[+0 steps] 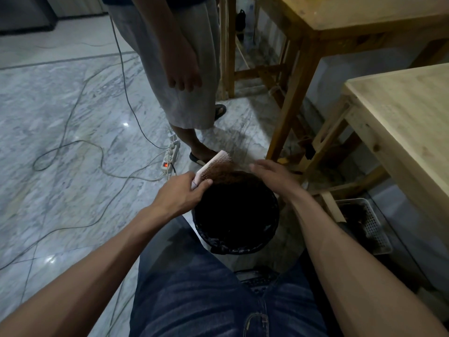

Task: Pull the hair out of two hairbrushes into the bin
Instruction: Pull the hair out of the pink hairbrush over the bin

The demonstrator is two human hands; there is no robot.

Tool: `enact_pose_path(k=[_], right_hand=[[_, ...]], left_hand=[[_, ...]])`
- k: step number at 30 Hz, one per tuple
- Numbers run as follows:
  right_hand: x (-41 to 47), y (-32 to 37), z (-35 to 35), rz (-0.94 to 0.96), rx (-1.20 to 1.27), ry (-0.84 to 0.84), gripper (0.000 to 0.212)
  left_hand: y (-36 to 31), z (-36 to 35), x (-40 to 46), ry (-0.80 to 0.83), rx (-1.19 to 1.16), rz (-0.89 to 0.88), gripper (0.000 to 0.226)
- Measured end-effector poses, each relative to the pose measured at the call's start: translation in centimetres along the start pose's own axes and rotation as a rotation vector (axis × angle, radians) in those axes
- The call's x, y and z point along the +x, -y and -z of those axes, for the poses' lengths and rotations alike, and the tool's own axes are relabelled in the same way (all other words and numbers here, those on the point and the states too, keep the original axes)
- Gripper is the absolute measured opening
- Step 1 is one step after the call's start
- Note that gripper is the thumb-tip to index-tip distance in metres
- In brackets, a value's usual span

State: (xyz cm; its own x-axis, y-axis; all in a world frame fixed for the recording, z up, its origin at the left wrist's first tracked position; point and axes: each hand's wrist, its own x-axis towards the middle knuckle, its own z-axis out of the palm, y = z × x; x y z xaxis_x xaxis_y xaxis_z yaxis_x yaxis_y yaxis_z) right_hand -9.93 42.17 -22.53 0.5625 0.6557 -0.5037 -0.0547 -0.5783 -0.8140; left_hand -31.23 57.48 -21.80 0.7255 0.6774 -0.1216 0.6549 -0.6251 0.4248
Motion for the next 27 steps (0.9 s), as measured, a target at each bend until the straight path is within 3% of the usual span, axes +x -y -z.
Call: enact_pose_path(k=[4, 7, 10, 14, 19, 21, 24, 27], right_hand=[[-0.7, 0.9, -0.8, 0.153, -0.053, 0.142, 0.032], [0.6, 0.0, -0.6, 0.184, -0.257, -0.003, 0.010], [1.3, -1.3, -0.4, 0.104, -0.395, -0.108, 0.013], [1.8, -3.4, -0.8, 0.003, -0.361, -0.151, 0.008], [2.2, -4.7, -0.3, -0.107, -0.460, -0.254, 0.010], [1.8, -4.0, 0.4, -0.106, -0.464, -0.164, 0.022], [0.1, -0.9, 0.8, -0.061, -0.273, 0.075, 0.060], [-0.4, 1.5, -0.5, 0.057, -0.065, 0.126, 0.062]], left_hand=[[-0.5, -0.2, 0.2, -0.015, -0.020, -0.027, 0.046], [-0.5, 0.3, 0.3, -0.039, -0.060, 0.006, 0.043], [-0.3, 0.7, 0.0, -0.079, -0.066, 0.058, 0.045], [-0.6, 0.4, -0.5, -0.132, -0.108, 0.097, 0.047], [-0.2, 0.3, -0.7, -0.093, -0.182, 0.113, 0.052], [0.2, 0.6, -0.5, -0.091, -0.179, 0.120, 0.049], [0.3, 0.7, -0.5, -0.067, -0.125, 0.104, 0.043], [-0.4, 0.2, -0.7, -0.044, -0.100, 0.059, 0.034]])
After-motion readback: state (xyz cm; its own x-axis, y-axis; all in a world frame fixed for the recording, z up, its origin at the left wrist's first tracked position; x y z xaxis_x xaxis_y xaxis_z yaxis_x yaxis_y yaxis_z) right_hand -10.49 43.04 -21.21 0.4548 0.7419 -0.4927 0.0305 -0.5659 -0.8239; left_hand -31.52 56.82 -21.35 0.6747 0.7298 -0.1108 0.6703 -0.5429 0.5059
